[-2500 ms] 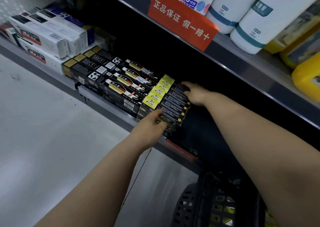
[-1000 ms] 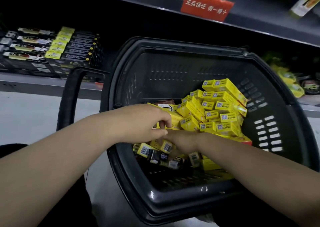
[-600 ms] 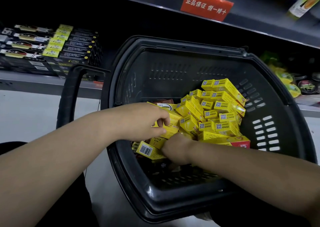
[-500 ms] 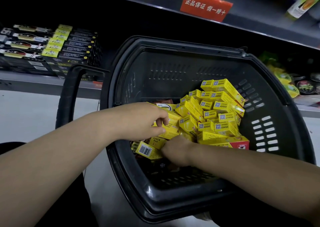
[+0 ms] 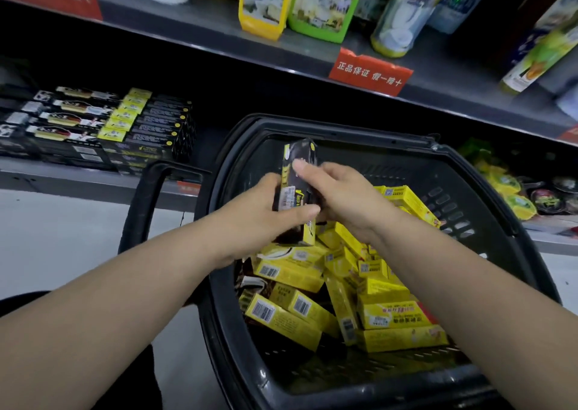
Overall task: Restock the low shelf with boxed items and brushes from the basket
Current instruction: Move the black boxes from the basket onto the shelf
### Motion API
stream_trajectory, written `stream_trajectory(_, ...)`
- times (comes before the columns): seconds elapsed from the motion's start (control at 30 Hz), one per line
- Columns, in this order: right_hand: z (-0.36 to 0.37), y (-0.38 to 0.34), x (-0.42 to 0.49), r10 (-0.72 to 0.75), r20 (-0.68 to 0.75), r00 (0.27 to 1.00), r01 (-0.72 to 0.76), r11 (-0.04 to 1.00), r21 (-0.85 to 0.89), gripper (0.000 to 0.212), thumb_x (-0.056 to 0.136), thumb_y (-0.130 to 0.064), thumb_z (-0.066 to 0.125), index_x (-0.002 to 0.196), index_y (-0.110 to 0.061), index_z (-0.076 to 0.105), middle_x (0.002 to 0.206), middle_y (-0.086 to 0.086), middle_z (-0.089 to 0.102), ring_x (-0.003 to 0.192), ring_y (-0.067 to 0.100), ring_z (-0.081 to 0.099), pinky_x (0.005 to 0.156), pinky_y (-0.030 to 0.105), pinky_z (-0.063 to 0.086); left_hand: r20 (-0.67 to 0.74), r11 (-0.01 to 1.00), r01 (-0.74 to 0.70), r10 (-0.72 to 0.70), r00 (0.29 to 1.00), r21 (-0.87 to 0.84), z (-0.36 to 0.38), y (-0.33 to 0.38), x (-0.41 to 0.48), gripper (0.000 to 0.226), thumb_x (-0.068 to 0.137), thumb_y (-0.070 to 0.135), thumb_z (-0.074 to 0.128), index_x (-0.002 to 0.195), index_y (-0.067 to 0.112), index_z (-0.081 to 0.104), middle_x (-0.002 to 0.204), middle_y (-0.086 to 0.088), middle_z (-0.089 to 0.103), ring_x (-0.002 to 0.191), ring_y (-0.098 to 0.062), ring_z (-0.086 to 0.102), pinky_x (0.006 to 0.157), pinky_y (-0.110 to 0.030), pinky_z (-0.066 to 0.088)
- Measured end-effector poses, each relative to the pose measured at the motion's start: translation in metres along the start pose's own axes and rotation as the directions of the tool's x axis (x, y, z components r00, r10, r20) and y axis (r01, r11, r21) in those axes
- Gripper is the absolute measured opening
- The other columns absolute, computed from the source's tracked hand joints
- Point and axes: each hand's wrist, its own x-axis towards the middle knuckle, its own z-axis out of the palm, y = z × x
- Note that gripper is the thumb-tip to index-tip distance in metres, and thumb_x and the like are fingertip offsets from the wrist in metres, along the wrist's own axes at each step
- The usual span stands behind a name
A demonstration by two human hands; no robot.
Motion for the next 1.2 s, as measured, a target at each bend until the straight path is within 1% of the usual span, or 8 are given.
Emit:
stream_trajectory(0.2, -0.005, -0.048, 0.010, -0.263, -0.026, 0.964, 0.251, 0.942, -0.222, 0.012, 0.097, -0.014, 0.047, 0.105, -0.022, 0.044, 0.103, 0.006, 0.057, 0.070, 0.009, 0.064, 0.067, 0.028, 0.055, -0.021, 0.866, 0.085, -0.110, 0.994, -0.493, -0.047, 0.013, 0.001, 0.019, 0.089, 0.015, 0.056, 0.079, 0.018, 0.071, 0.072, -0.003, 0.068, 0.063, -0.012, 0.064, 0.066, -0.030, 0.055)
stream_trajectory(0.3, -0.004, -0.062, 0.017, -0.464, 0.237, 0.854, 0.503, 0.613, -0.610, 0.060, 0.086, -0.013, 0.063, 0.131, -0.042, 0.035, 0.137, -0.007, 0.031, 0.122, 0.007, 0.042, 0.101, 0.025, 0.038, -0.112, 0.874, 0.060, -0.130, 0.985, -0.482, -0.077, 0.011, -0.002, 0.016, 0.086, 0.011, 0.059, 0.082, 0.020, 0.072, 0.064, -0.001, 0.065, 0.052, -0.009, 0.060, 0.054, -0.026, 0.056)
stream_trajectory(0.37, 0.009, -0.075, 0.024, -0.499, 0.348, 0.793, 0.583, 0.458, -0.671, 0.052, 0.083, -0.020, 0.069, 0.127, -0.039, 0.047, 0.144, -0.008, 0.028, 0.133, 0.010, 0.028, 0.108, 0.025, 0.026, -0.110, 0.885, 0.046, -0.109, 0.988, -0.463, -0.095, 0.007, -0.004, 0.021, 0.080, 0.013, 0.067, 0.100, 0.015, 0.066, 0.069, -0.001, 0.067, 0.058, -0.008, 0.063, 0.053, -0.024, 0.055)
stream_trajectory(0.5, 0.039, -0.095, 0.055, -0.472, 0.386, 0.793, 0.601, 0.501, -0.622, 0.031, 0.079, -0.026, 0.074, 0.107, -0.027, 0.060, 0.110, -0.009, 0.058, 0.106, 0.009, 0.052, 0.092, 0.024, 0.039, -0.222, 0.852, 0.006, -0.143, 0.964, -0.524, -0.128, -0.005, -0.002, 0.039, 0.070, 0.037, 0.071, 0.100, 0.014, 0.066, 0.077, -0.004, 0.071, 0.065, -0.013, 0.068, 0.053, -0.022, 0.054)
stream_trajectory(0.63, 0.075, -0.101, 0.095, -0.461, 0.343, 0.819, 0.572, 0.593, -0.567, 0.024, 0.081, -0.029, 0.072, 0.100, -0.026, 0.058, 0.091, -0.010, 0.061, 0.085, 0.009, 0.057, 0.073, 0.020, 0.042, -0.526, 0.768, -0.104, -0.327, 0.785, -0.633, -0.158, -0.025, 0.016, 0.030, 0.097, 0.042, 0.042, 0.089, 0.018, 0.058, 0.087, -0.007, 0.068, 0.070, -0.019, 0.067, 0.060, -0.027, 0.056)
stream_trajectory(0.8, 0.117, -0.099, 0.166, -0.427, 0.283, 0.859, 0.487, 0.513, -0.707, 0.032, 0.094, -0.028, 0.052, 0.124, -0.019, 0.046, 0.112, 0.005, 0.059, 0.100, 0.024, 0.052, 0.079, 0.029, 0.037, -0.741, 0.997, 0.071, -0.019, 0.671, 0.039, -0.182, -0.076, 0.034, 0.021, 0.097, 0.025, 0.044, 0.113, 0.018, 0.055, 0.109, -0.002, 0.060, 0.098, -0.024, 0.057, 0.083, -0.035, 0.046)
stream_trajectory(0.93, 0.140, -0.101, 0.231, -0.297, 0.142, 0.944, 0.262, 0.419, -0.869, 0.043, 0.098, -0.022, 0.040, 0.139, -0.010, 0.033, 0.133, 0.018, 0.050, 0.121, 0.037, 0.047, 0.097, 0.036, 0.038, -0.575, 0.836, 0.244, 0.101, 0.812, 0.492, -0.179, -0.112, 0.053, 0.049, 0.093, 0.021, 0.048, 0.141, 0.020, 0.038, 0.152, -0.007, 0.029, 0.140, -0.029, 0.023, 0.114, -0.040, 0.020)
stream_trajectory(1.2, 0.171, -0.099, 0.321, -0.237, 0.056, 0.970, 0.182, 0.551, -0.814, 0.049, 0.098, -0.002, 0.033, 0.146, -0.005, 0.024, 0.150, 0.018, 0.029, 0.137, 0.029, 0.030, 0.100, 0.023, 0.023, -0.476, 0.772, 0.323, -0.030, 0.879, 0.547, -0.176, -0.140, 0.079, 0.059, 0.093, 0.033, 0.046, 0.147, 0.027, 0.025, 0.160, 0.000, 0.006, 0.145, -0.031, 0.001, 0.116, -0.048, 0.010)
